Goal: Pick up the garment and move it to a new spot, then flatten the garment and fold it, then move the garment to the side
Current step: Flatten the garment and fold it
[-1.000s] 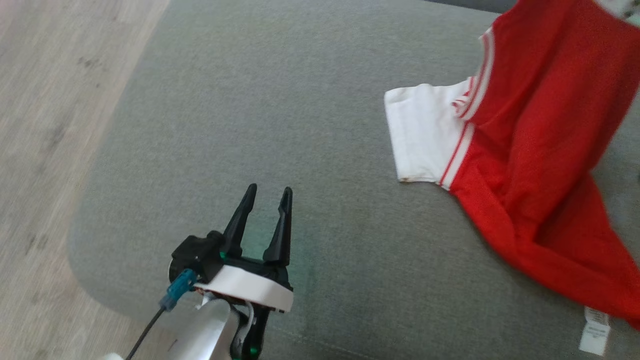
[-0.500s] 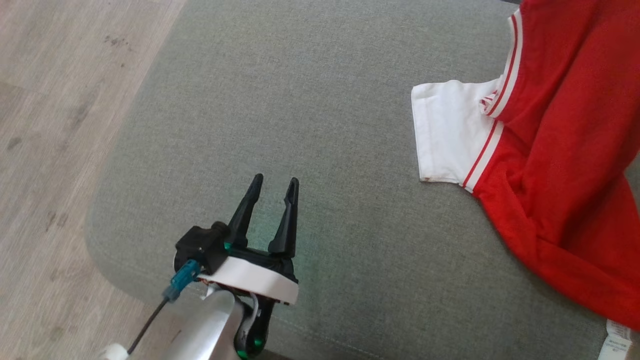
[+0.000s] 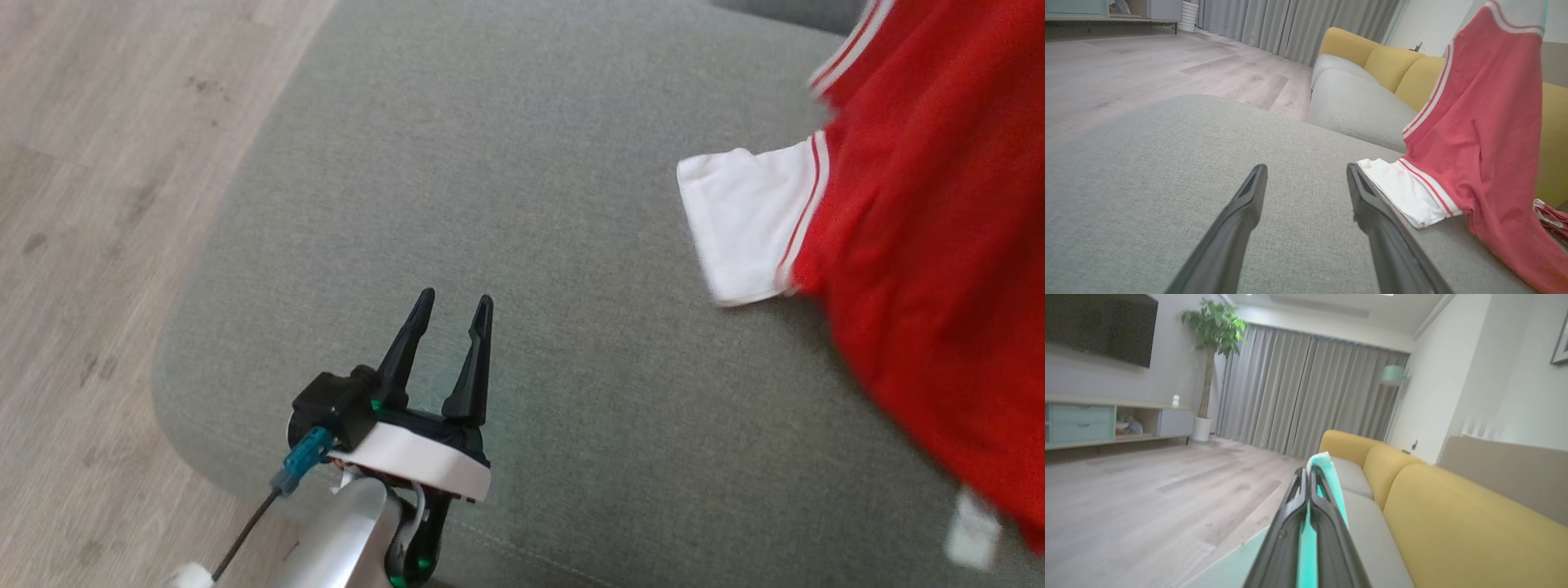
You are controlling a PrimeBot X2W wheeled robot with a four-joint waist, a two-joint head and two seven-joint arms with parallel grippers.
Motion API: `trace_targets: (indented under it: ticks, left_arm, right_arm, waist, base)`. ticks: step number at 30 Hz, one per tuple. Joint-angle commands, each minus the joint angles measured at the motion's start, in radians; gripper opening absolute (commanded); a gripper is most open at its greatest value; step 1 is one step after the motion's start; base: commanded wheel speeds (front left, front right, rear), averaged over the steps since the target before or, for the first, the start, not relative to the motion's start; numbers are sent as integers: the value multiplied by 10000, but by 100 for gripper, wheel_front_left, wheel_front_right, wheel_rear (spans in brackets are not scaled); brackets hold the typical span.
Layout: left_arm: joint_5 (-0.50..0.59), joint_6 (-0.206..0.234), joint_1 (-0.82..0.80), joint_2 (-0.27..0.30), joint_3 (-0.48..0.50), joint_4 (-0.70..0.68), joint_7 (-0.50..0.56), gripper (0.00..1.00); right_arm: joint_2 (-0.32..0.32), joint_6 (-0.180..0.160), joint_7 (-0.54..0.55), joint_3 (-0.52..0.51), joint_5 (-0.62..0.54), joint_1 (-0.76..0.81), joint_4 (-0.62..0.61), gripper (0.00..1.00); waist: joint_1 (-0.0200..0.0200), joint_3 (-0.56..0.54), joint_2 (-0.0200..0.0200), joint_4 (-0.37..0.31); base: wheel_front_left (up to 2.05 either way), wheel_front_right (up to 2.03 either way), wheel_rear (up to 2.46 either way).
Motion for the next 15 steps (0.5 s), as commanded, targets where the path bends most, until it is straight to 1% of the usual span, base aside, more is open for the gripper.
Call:
trace_targets:
  ticks: [1,4,6,8,11,15]
  left_arm:
    - [25,17,-151,34,272,-228,-95,100]
    - [25,70,16,34,285,-222,-95,100]
    - [57,95,148,34,318,-191,-95,100]
    - [106,118,280,34,413,-166,-95,100]
    - [180,128,415,34,579,-176,-95,100]
    - [328,108,468,33,728,-231,-95,100]
  right_arm:
    - [15,65,-228,-133,-178,-1166,-572,0]
    - [79,65,-602,-659,-445,-1751,-1071,0]
    - [269,65,-783,-1036,-584,-1929,-1391,0]
    - [531,65,-868,-1107,-705,-1870,-1350,0]
    - [983,65,-920,-807,-710,-1530,-1006,0]
    - [1772,65,-930,176,44,-326,-962,0]
  waist:
    - [-1,-237,0,128]
    - [-1,-541,0,173]
    - [-1,-728,0,137]
    - [-1,-877,0,37]
    - [-1,-1032,0,-132]
    - [-1,-1204,0,-332]
  base:
    - [0,0,0]
    - [0,0,0]
    - [0,0,0]
    - [0,0,0]
    - [0,0,0]
    - [0,0,0]
